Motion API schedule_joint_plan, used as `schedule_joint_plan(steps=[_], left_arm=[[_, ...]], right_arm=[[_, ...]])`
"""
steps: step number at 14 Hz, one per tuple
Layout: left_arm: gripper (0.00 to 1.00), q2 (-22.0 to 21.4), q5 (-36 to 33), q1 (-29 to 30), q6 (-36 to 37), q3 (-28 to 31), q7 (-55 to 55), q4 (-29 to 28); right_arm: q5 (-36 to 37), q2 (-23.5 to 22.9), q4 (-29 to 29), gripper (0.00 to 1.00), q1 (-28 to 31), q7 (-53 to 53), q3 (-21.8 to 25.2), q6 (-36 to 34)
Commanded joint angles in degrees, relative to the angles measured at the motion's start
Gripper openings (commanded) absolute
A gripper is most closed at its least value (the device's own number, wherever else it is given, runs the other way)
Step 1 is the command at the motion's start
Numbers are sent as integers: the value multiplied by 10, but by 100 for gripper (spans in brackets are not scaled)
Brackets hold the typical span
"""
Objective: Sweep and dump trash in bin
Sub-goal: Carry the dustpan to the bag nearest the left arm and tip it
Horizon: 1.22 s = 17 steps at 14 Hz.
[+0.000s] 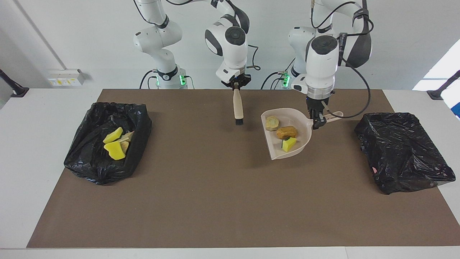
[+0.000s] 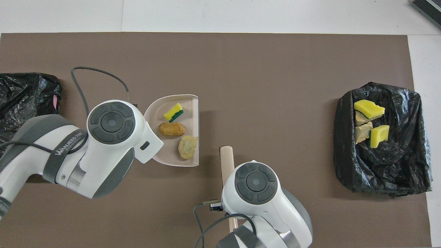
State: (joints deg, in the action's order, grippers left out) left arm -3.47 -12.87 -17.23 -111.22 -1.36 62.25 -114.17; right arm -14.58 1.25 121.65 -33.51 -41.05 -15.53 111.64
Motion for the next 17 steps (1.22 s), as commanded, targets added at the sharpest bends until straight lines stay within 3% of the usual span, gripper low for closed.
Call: schedule_joint_plan(steps=[1,5,11,13,15,17], left_arm=[[0,-9,20,46,38,-3,15,18],[0,-11,20,147,36,-3,123,24],[0,8,41,349,-31,-2,270,53],[0,41,62,409,-42,-2,364,90],[0,89,58,460,-58,-2,420,141],[0,136,53,483,-80,-1,482,194]], right_arm=[[4,-33,-4,0,-50,-46,1,42],[15,-106,-43,0,-87,-101,1,80],[28,-130,-34,0,-95,-103,1,110],[32,-131,-39,0,-97,-106,2,110],[72,-129,-44,100,-96,-108,3,100],[82,-129,-83,100,-82,-109,1,36]])
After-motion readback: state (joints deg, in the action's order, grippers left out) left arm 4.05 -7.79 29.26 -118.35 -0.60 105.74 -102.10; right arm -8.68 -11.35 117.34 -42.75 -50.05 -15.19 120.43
